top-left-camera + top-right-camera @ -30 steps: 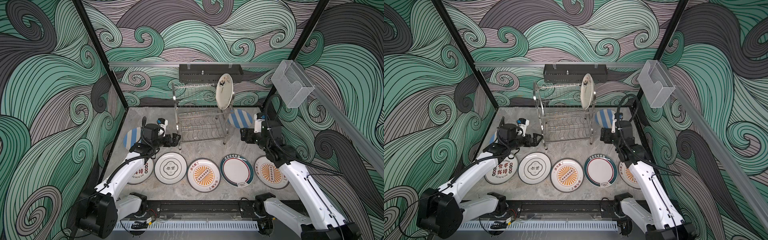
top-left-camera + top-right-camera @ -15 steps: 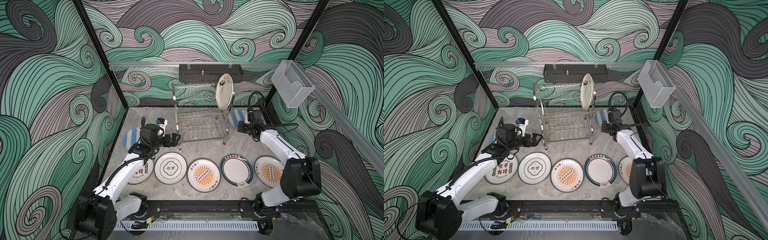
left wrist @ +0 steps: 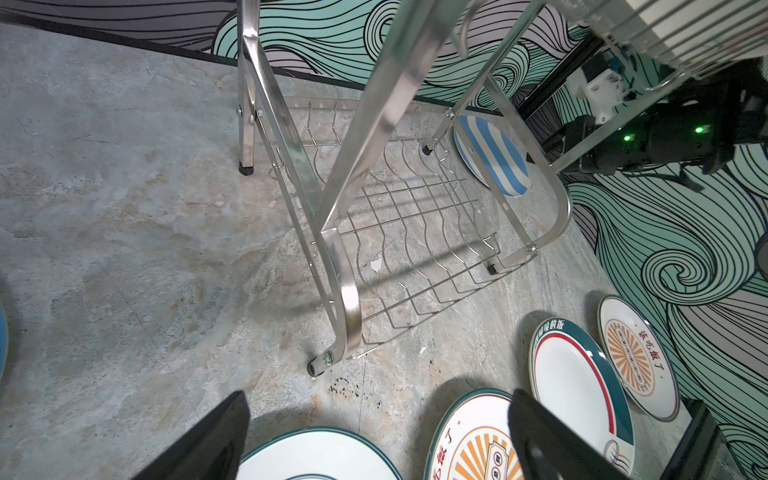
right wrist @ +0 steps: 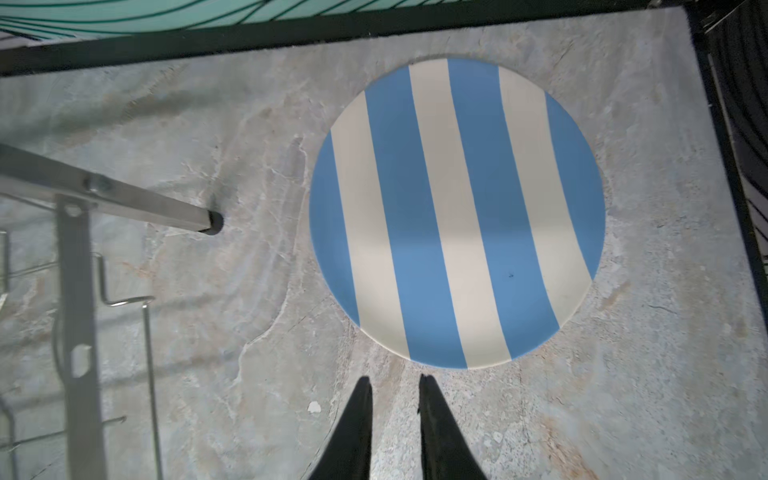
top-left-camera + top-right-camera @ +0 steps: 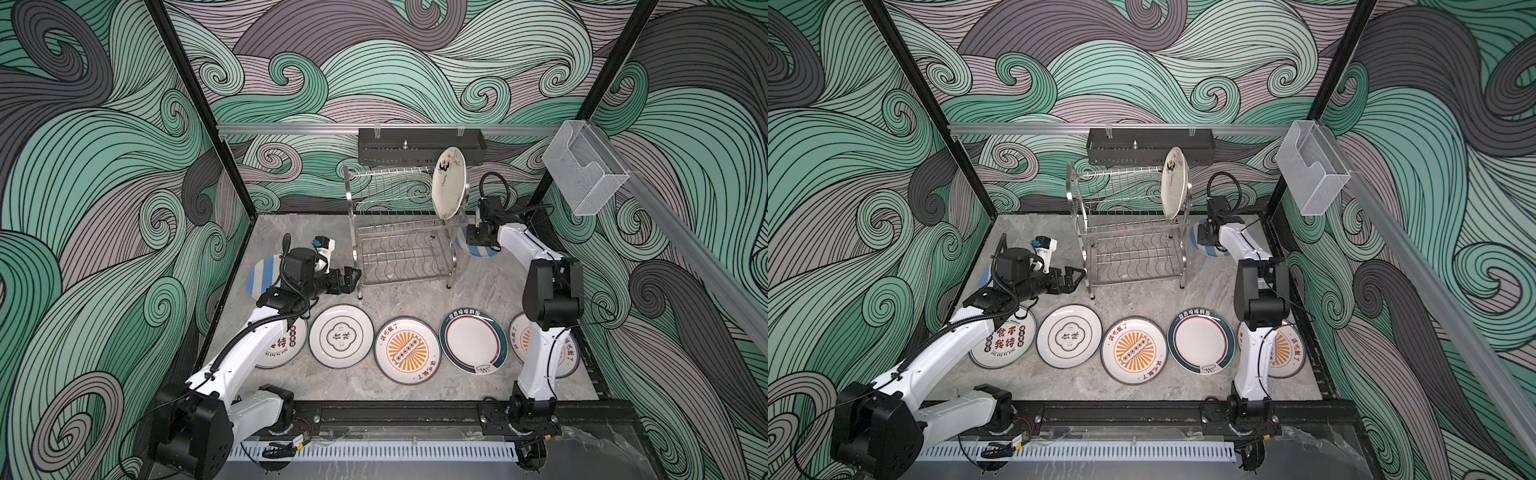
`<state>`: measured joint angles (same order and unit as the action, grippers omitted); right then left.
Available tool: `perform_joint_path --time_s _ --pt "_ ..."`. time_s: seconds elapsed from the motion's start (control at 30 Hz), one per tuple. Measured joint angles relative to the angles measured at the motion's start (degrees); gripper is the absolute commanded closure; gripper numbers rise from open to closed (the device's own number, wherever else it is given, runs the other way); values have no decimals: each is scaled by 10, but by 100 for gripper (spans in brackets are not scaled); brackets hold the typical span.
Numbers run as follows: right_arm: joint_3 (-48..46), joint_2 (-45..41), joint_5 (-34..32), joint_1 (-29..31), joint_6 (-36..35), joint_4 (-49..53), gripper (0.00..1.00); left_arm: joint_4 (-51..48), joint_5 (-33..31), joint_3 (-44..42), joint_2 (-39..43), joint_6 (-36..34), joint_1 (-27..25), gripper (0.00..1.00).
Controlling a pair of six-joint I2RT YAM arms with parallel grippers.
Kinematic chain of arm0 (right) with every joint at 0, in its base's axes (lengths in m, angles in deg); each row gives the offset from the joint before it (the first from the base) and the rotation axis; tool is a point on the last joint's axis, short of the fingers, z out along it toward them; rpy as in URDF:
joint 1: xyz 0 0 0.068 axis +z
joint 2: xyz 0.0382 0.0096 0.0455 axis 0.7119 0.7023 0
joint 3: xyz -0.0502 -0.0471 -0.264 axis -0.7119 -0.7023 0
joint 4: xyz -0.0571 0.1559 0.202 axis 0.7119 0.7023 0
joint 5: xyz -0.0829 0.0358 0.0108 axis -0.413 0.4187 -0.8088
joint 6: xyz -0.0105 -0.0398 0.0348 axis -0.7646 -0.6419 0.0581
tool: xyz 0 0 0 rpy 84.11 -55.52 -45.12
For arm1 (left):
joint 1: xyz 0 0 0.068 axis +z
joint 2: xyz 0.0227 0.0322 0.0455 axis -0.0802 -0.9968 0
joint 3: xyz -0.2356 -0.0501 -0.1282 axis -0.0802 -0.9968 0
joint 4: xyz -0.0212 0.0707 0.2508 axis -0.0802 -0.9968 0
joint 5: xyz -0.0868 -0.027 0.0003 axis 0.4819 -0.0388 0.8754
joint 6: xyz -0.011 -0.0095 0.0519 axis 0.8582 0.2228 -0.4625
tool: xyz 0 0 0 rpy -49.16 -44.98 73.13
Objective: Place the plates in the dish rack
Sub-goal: 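Withdraw the right gripper and move it above the blue striped plate, then lower the right gripper to the striped plate's rim nearest the robot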
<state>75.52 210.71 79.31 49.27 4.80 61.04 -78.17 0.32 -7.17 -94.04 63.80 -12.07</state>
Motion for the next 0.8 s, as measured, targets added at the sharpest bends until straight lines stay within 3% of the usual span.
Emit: perform_joint_path --time_s 0.23,0.8 --pt "78 75 8 -22 -10 49 77 0 0 0 0 -1 0 1" --pt "141 145 24 -39 -32 114 81 0 -1 0 0 -2 0 1"
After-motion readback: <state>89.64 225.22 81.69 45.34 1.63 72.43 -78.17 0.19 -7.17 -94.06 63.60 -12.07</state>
